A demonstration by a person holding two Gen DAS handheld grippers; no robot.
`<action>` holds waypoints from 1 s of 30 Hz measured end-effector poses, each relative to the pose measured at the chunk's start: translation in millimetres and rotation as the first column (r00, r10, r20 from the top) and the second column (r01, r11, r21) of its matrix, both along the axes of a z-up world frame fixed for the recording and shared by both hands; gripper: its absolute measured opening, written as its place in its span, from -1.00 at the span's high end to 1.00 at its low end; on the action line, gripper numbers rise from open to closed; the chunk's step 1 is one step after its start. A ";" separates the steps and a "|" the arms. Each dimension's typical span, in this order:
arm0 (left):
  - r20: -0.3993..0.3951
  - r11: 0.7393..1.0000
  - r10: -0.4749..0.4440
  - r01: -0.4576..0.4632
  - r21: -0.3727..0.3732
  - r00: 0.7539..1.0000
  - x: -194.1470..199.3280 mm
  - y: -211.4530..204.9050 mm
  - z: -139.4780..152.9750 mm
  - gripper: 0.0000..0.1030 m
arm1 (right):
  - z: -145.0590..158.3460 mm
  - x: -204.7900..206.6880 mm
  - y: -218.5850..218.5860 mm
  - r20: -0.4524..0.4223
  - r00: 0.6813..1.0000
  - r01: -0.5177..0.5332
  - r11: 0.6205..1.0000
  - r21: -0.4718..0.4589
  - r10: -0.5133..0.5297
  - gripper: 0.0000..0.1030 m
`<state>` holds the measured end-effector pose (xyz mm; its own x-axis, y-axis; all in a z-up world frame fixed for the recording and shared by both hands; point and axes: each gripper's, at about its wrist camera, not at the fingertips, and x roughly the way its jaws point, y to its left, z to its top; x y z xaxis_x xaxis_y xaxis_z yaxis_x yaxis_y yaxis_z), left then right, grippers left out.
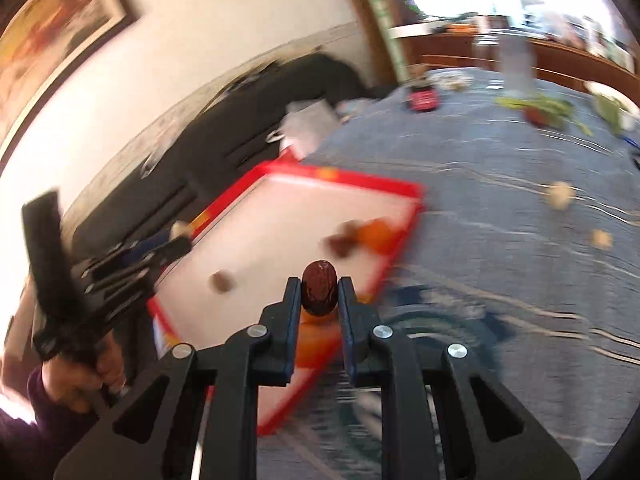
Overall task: Organize fruits
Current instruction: 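Carry both pieces over the tray and open both tools to drop them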
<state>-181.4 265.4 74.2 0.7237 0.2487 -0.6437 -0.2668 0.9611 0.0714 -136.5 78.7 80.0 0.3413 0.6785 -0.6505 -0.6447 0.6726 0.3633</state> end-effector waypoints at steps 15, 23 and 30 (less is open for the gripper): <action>-0.034 1.000 0.008 -0.008 -0.007 0.999 3.6 25.7 -16.2 0.52 | -23.4 -26.4 78.4 0.029 0.991 -0.129 0.982 -0.140 0.134 0.60; -0.073 1.000 -0.012 0.012 -0.001 0.997 9.4 21.2 -25.0 0.52 | -44.1 -9.5 79.5 -0.052 0.995 -0.088 0.980 -0.177 0.079 0.60; -0.101 1.000 -0.020 0.020 -0.003 0.995 15.4 19.5 -31.1 0.52 | -44.7 -14.4 82.4 -0.012 0.995 -0.096 0.974 -0.205 0.096 0.60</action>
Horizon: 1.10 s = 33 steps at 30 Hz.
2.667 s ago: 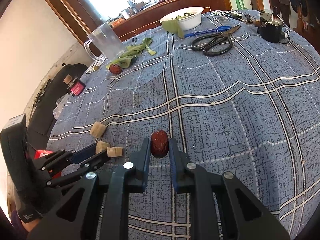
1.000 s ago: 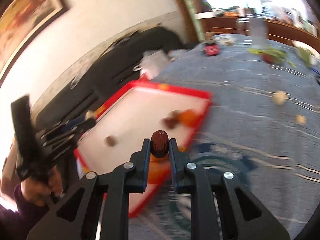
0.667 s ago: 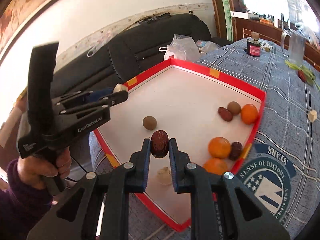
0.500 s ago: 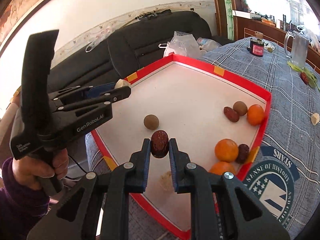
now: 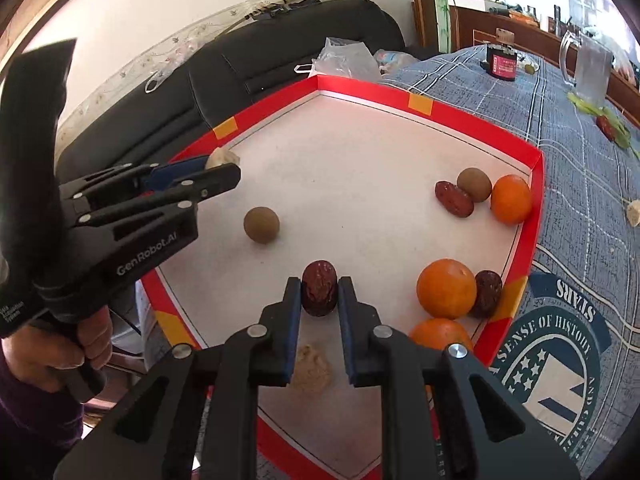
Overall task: Organize fruits
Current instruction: 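Carry both pieces over the tray and open both tools to drop them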
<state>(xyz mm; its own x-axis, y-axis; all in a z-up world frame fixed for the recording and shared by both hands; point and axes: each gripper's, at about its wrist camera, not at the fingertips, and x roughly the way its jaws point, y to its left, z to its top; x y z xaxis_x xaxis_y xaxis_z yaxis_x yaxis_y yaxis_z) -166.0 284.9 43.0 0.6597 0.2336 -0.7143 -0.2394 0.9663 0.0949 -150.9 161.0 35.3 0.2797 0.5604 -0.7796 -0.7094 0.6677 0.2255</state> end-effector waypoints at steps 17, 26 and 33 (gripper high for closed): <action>-0.013 0.998 0.058 -0.058 -0.012 0.998 1.9 4.5 4.2 -0.09 | 11.5 -3.2 -13.4 0.021 0.999 -0.030 0.998 0.053 0.029 0.12; 0.074 0.996 0.085 -0.084 -0.012 0.994 0.6 -4.5 28.4 -0.15 | 47.0 -1.0 -58.8 0.110 0.992 0.040 0.991 0.126 -0.054 0.01; 0.105 1.000 0.018 -0.021 0.022 0.994 4.0 -37.6 46.5 -0.21 | 69.4 39.7 -130.9 0.144 0.955 0.239 0.960 0.146 -0.260 -0.15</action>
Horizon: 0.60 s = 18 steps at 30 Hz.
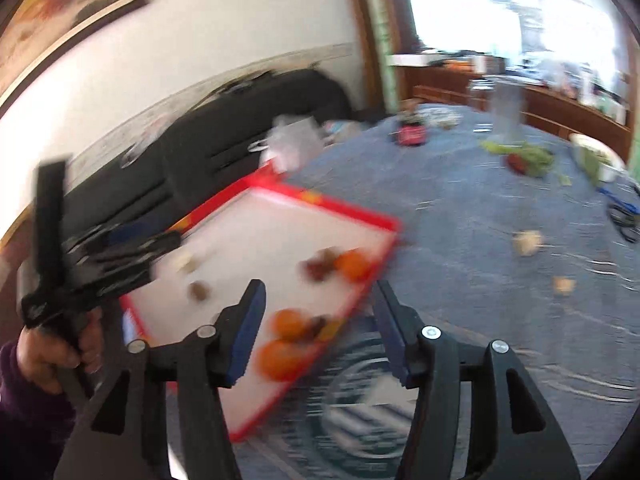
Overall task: Organize fruits
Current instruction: 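Bring both open tools back over the beige cube pieces on the table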
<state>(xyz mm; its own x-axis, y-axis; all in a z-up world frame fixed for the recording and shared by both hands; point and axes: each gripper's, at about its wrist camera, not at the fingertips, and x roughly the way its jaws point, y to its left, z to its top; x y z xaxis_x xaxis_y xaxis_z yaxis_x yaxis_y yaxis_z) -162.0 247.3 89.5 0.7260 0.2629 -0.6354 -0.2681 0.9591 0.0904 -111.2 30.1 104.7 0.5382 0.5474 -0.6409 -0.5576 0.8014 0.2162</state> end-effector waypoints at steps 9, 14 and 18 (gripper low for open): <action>0.020 0.984 -0.180 0.180 -0.015 0.984 35.4 -96.0 26.5 -0.44 | -2.0 94.8 -123.6 -0.019 0.936 0.349 0.934 -0.079 -0.351 -0.23; 0.051 0.959 -0.282 0.283 -0.022 0.958 69.1 -176.1 33.1 -0.52 | -21.0 125.0 -206.0 -0.033 0.824 0.563 0.823 -0.077 -0.566 -0.23; 0.067 0.946 -0.324 0.322 0.036 0.944 106.3 -246.3 25.7 -0.53 | -32.4 134.3 -243.0 0.067 0.745 0.662 0.725 -0.187 -0.663 -0.23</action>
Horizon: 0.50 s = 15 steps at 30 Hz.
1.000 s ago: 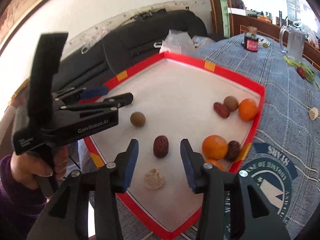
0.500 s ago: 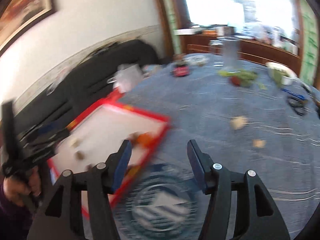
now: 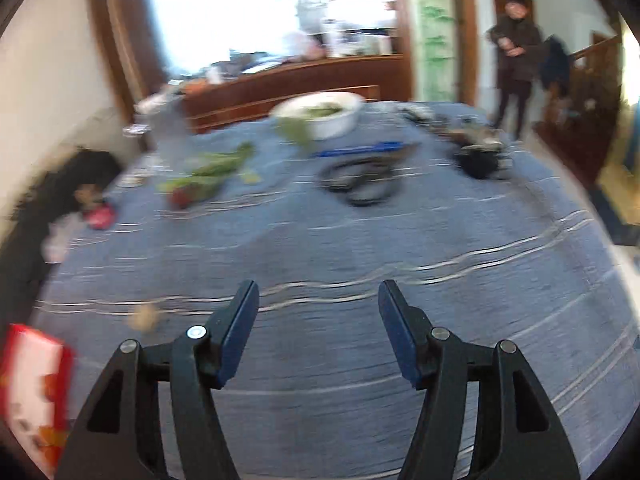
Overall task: Organize fruits
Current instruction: 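Bring both open tools back over the beige cube pieces on the table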
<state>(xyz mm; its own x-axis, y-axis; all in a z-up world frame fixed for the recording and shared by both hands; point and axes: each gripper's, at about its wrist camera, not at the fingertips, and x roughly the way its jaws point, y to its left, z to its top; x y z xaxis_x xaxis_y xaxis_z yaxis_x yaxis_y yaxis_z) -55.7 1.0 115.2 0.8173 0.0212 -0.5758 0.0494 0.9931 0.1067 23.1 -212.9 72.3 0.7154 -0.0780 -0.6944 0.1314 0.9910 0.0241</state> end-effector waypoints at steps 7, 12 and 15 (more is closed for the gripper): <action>0.001 0.999 0.026 -0.026 -0.019 1.000 55.3 -67.7 -26.6 -0.53 | 12.5 -0.2 -41.6 0.040 0.996 0.081 0.993 0.089 -0.085 -0.25; -0.004 0.999 0.030 -0.030 0.012 1.000 69.5 -72.2 -43.5 -0.55 | 8.2 6.1 -33.1 0.017 0.996 0.084 0.996 0.030 -0.085 -0.27; 0.003 0.997 0.070 -0.070 0.026 0.998 74.4 -60.1 -51.5 -0.55 | 5.3 9.8 -28.8 -0.001 0.998 0.059 0.996 0.071 -0.059 -0.27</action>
